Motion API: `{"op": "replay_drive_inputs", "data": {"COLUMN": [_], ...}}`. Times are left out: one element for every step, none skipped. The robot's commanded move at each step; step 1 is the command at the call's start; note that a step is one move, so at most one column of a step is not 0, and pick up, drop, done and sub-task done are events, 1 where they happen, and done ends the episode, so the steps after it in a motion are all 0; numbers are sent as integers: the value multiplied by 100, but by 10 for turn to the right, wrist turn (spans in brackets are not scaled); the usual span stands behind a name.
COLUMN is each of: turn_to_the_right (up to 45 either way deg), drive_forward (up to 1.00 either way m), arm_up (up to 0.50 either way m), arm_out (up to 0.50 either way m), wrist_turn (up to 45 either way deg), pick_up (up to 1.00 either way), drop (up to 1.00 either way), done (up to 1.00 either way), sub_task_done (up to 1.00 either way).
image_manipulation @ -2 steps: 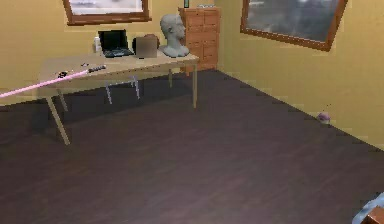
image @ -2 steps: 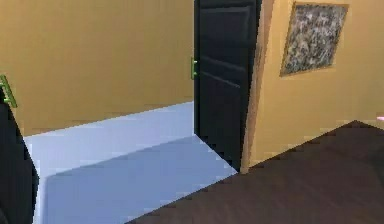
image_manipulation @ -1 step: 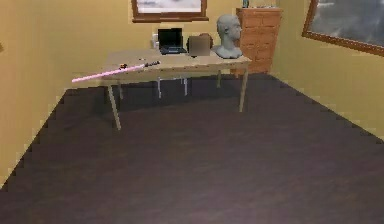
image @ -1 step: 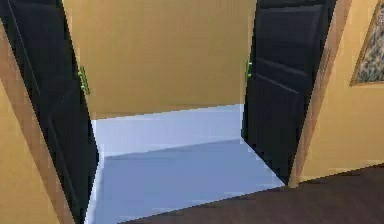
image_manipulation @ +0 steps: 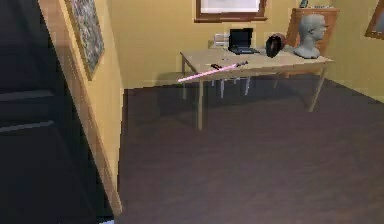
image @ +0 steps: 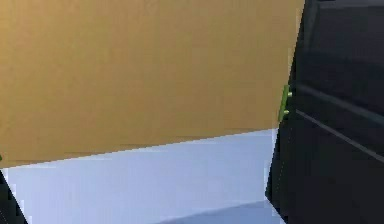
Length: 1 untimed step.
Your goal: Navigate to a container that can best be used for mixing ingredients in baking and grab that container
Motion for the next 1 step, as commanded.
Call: {"op": "replay_drive_inputs", "data": {"turn_to_the_right": [0], "drive_forward": [100], "arm_up": [0], "arm_out": [0], "wrist_turn": [0], "pick_up": [0], "drop": [0], "done": [0], "sub_task_done": [0]}}
